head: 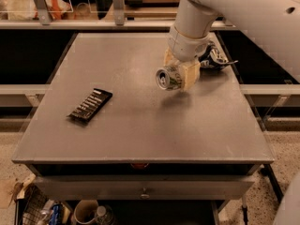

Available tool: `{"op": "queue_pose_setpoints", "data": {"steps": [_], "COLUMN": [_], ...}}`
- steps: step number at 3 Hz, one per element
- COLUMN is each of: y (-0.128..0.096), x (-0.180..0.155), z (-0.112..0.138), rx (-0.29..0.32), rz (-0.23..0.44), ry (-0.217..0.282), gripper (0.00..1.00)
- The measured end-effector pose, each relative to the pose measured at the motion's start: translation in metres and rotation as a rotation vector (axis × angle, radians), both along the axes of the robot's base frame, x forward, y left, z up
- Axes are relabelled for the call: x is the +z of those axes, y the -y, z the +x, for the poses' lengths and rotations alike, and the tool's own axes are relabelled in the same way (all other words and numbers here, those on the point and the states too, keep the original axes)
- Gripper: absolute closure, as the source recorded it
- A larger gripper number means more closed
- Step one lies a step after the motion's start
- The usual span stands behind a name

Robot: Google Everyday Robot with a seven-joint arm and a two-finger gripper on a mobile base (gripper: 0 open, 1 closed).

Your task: Knock 7up can over

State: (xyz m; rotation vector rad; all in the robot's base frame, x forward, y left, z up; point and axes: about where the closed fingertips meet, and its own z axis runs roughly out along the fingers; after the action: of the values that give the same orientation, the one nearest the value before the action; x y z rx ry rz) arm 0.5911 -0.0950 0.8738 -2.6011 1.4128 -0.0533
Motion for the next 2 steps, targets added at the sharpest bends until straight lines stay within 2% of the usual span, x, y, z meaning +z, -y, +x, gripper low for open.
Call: {"op": "queue_pose_setpoints", "data": {"steps": [2], "y": [-0.0064], "x": [-0.0124], "z": [-0.0093], "rx": [0.024], "rz": [-0.013], "ry": [-0.001], "gripper": [1.0]}}
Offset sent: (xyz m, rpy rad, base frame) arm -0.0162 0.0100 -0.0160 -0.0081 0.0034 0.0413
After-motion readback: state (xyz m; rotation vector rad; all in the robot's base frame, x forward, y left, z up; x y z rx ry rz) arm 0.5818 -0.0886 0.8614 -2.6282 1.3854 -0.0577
